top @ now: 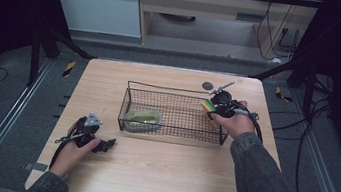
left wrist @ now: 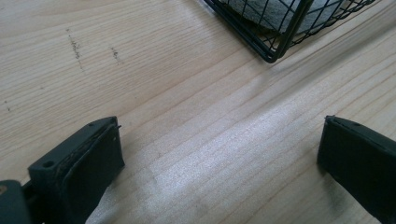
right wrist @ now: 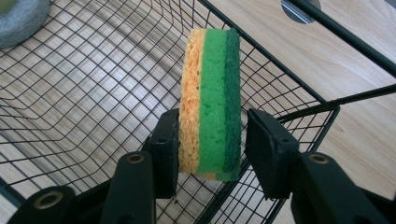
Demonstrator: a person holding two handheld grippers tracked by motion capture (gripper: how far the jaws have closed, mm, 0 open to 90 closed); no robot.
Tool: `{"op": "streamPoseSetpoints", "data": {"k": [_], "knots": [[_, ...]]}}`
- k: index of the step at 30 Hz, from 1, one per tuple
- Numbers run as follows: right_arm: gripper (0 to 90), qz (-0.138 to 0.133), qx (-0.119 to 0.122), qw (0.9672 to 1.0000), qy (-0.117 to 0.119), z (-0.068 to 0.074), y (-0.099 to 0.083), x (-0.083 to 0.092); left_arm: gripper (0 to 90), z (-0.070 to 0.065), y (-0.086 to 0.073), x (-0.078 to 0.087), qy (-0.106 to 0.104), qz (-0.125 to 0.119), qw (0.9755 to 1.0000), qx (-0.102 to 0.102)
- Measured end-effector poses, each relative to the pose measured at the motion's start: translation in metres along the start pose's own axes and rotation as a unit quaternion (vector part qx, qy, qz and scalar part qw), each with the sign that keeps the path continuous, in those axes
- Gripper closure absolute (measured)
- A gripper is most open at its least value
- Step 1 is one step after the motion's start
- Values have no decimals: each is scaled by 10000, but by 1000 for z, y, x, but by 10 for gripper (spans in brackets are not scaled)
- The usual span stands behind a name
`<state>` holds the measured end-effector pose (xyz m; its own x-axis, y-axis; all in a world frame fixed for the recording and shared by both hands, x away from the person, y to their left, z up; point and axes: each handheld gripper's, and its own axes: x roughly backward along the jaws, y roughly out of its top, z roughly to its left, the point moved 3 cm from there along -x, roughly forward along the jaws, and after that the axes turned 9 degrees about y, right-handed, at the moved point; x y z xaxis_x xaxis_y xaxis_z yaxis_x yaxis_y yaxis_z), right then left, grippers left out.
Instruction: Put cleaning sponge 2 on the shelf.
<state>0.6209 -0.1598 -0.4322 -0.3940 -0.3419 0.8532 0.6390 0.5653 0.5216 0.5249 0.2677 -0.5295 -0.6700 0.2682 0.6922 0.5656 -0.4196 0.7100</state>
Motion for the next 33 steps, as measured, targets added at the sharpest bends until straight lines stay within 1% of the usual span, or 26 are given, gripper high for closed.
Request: {"op": "streamPoseSetpoints", "data": {"k": [2,5,9,13,15,23,29,33], "knots": [[553,-19,13,10000,25,1,0,1,0,0,0,0,0,1,10000,-2],[537,-76,-31,9999,71,3,0,2,0,0,0,0,0,0,10000,-1],[506,-31,-5,9999,123,8,-2,0,0,0,0,0,0,0,10000,0],[484,-43,-46,9998,199,12,-5,0,0,0,0,0,1,0,10000,-3],[447,-85,-23,9996,287,14,-6,1,0,0,0,0,5,-7,10000,-13],[443,-143,6,9994,329,20,-6,10,0,0,0,0,4,-7,10000,-10],[444,-149,32,9994,317,21,-7,14,0,0,0,0,-1,1,10000,-1],[436,-207,14,9992,343,21,-7,17,0,0,0,0,0,0,10000,0]]}}
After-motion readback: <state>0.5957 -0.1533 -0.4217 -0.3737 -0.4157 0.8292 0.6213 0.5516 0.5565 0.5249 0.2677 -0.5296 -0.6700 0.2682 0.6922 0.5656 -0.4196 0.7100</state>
